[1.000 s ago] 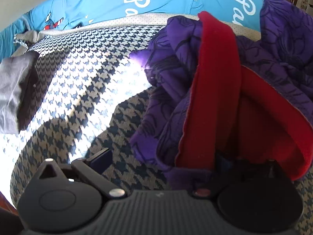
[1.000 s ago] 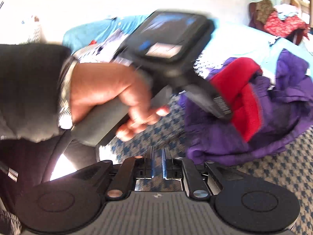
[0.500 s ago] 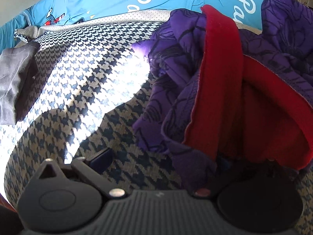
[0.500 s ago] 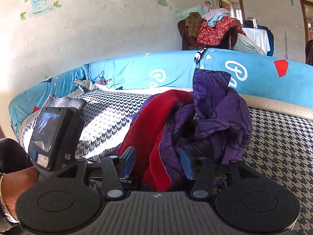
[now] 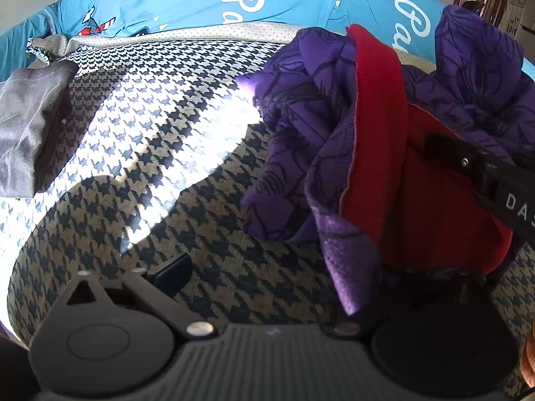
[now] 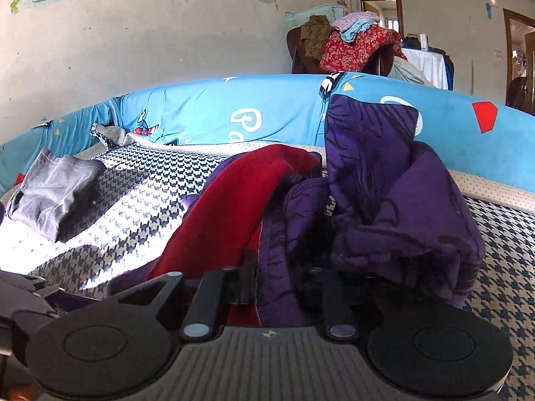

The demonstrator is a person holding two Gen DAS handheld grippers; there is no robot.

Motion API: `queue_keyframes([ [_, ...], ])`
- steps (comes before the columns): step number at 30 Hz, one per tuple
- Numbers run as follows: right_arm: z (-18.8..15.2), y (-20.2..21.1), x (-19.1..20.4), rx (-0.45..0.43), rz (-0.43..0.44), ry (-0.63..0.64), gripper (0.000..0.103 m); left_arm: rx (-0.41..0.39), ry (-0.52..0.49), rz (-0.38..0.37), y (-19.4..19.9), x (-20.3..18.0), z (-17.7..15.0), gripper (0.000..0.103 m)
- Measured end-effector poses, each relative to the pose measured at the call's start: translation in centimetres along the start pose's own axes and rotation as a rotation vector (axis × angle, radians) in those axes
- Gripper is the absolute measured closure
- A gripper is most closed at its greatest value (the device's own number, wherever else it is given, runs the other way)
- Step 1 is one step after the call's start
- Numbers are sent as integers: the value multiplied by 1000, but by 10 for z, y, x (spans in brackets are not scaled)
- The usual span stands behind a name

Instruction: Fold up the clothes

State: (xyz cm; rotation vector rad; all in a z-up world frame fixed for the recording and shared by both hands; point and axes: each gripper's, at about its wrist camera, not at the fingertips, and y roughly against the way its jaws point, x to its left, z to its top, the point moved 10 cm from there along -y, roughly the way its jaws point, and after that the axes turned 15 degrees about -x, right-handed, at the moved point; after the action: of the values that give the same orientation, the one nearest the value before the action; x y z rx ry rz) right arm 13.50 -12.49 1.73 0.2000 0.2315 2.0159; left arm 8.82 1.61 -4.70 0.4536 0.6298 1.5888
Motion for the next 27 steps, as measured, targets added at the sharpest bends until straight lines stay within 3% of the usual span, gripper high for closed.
queue_keyframes([
  [7, 4, 26, 24, -20, 114, 82, 93, -122, 15, 26, 30, 9, 38, 0],
  [14, -19, 62, 64, 24, 283, 184, 93, -178, 37, -18, 50, 3, 62, 0],
  [22, -56, 97, 96, 104, 434, 287, 93, -167, 6, -65, 51, -18, 53, 0],
  [27, -68, 110, 99, 139, 475, 312, 93, -166, -16, -124, 52, -35, 45, 0],
])
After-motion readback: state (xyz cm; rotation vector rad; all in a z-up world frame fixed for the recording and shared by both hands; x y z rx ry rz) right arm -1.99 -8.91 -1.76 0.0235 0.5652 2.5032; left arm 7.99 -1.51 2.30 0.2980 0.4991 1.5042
